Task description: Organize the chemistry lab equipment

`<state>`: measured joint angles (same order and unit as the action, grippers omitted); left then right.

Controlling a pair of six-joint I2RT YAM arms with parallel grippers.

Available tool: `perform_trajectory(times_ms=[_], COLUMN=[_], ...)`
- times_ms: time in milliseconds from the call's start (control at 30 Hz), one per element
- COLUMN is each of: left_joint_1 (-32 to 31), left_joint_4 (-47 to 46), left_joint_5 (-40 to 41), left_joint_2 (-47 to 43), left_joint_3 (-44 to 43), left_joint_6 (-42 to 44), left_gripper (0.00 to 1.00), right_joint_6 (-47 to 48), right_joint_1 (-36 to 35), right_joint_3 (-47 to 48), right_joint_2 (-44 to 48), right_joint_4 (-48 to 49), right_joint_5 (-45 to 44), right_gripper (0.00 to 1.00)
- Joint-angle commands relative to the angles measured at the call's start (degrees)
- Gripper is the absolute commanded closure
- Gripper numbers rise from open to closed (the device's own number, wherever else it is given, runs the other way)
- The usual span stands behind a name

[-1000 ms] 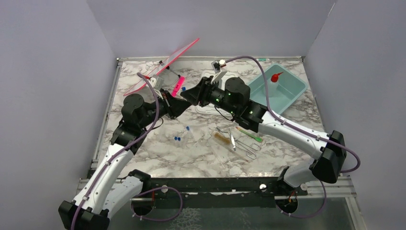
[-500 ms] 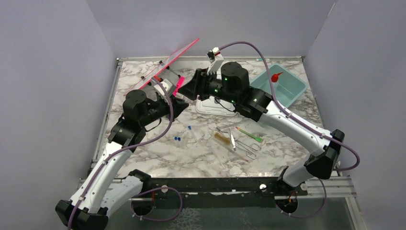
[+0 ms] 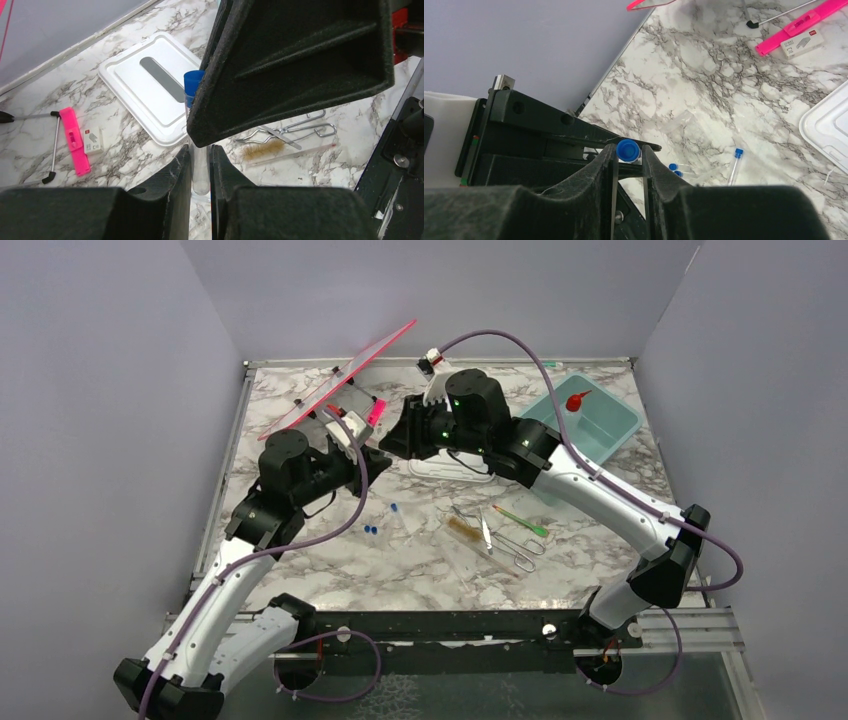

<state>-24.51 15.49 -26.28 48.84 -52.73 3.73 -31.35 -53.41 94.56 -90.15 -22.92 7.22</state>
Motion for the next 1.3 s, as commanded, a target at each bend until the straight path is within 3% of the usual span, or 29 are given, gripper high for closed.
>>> perform_trajectory(times_ms=[0, 167, 467, 600, 767, 900, 1133, 1167, 1267], left_joint_1=[-0.25, -0.24, -0.2, -0.25, -0.22, -0.19, -0.2, -0.25, -0.2], left_joint_4=[-0.94, -1.03, -1.16, -1.16, -1.16, -1.11, -1.06, -1.07, -0.75], left_joint_5=[1.6, 0.94, 0.57, 0.79, 0.84, 1.09, 2.03, 2.5, 6.15], left_joint_2=[-1.87, -2.52, -3.55, -3.88, -4.17, -4.54, -4.81, -4.73, -4.63], left_joint_3=[0.74, 1.28, 2.1, 2.19, 2.66, 2.97, 2.96, 2.89, 2.57], left_joint_6=[1.21, 1.52, 1.37, 1.38, 1.37, 1.29, 1.3, 0.9, -1.23], left_gripper=[1.0, 1.0, 1.0, 1.0, 1.0, 1.0, 1.0, 0.99, 0.66], right_joint_6=[1.66, 2.34, 3.32, 4.75, 5.26, 5.16, 5.59, 5.83, 6.81], right_joint_1=[-0.09, -0.04, -0.03, -0.03, -0.03, -0.03, -0.03, -0.05, -0.03], right_joint_3=[2.31, 2.04, 1.91, 1.84, 2.55, 3.43, 3.7, 3.63, 3.44], right_joint_2=[0.77, 0.46, -0.23, -0.29, -0.7, -1.39, -1.44, -1.43, -1.57], right_joint_4=[-0.8, 0.68, 1.73, 2.17, 1.53, 0.9, 1.15, 1.12, 0.7], right_joint_5=[2.57, 1.56, 1.84, 3.05, 2.76, 2.88, 4.48, 4.61, 3.93], right_gripper=[0.74, 0.81, 0.79, 0.88, 0.74, 0.73, 0.89, 0.89, 0.9])
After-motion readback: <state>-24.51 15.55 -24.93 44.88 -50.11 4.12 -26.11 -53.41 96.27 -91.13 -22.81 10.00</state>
